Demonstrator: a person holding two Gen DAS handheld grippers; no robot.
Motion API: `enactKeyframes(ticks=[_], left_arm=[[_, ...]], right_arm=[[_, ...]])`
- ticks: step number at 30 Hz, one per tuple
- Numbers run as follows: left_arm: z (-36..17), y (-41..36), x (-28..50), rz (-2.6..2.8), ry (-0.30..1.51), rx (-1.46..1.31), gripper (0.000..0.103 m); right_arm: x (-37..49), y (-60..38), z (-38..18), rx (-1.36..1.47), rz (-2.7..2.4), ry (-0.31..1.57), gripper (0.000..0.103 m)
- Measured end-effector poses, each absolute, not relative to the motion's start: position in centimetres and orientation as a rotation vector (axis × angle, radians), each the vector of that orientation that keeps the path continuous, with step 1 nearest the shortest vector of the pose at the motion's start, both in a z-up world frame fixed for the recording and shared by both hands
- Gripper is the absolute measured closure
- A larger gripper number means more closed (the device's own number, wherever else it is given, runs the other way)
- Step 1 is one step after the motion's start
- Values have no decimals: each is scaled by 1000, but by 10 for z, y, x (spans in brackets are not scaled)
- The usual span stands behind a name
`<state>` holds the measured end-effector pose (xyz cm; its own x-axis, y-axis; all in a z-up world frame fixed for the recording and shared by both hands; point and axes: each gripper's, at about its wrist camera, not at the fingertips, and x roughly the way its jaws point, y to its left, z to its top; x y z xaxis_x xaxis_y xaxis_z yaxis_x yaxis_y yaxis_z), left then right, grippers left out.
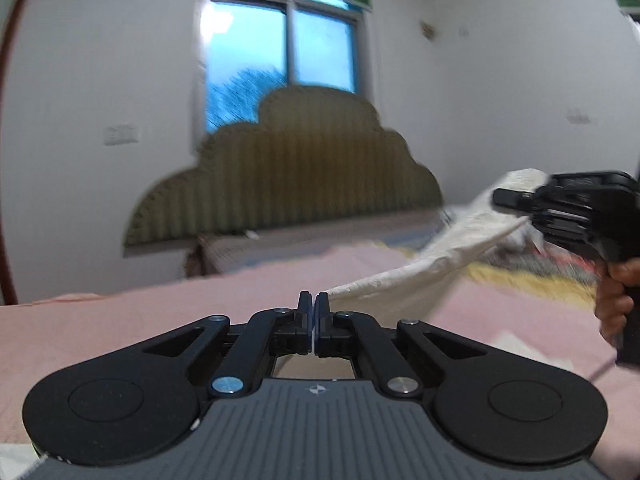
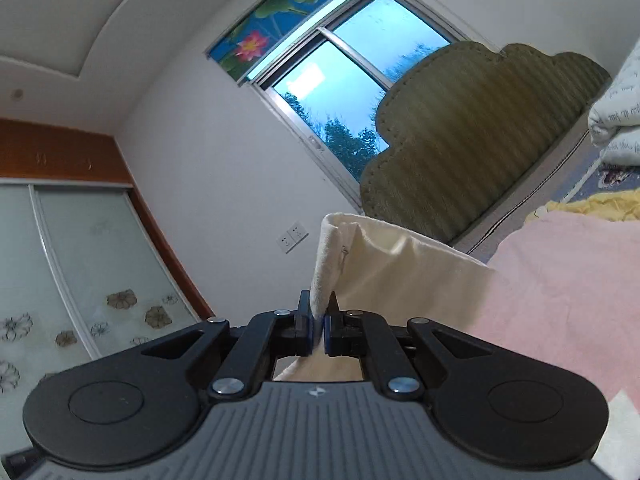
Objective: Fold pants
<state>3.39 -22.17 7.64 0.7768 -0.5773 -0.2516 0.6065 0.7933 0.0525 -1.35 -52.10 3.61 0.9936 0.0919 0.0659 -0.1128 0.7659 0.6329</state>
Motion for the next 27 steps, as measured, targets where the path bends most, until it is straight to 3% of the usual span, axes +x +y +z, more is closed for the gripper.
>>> enactKeyframes(ticks=[3, 7, 18, 19, 21, 23, 25, 27], left_arm=[[39, -238, 23, -794, 412, 171, 101], [-1, -264, -5, -917, 523, 283, 101], [-25, -275, -10, -972, 596, 331, 99], [-26, -275, -12, -976, 595, 333, 88], [-22, -266, -17, -981, 598, 328, 85], [-14, -260, -17, -982, 602, 313, 74], [-6, -250, -15, -976, 593, 287, 53], [3, -236, -10, -952, 576, 244, 43]], right_arm=[[-28, -540, -13, 776, -79, 156, 98], [-66, -561, -71, 949, -215, 242, 98], [-95, -545, -80, 848, -315, 341, 97], [-95, -548, -85, 854, -324, 347, 97], [-92, -549, -87, 876, -329, 360, 96], [-93, -551, -87, 894, -323, 375, 94], [-97, -552, -80, 879, -342, 380, 92], [-104, -551, -72, 847, -379, 367, 91]])
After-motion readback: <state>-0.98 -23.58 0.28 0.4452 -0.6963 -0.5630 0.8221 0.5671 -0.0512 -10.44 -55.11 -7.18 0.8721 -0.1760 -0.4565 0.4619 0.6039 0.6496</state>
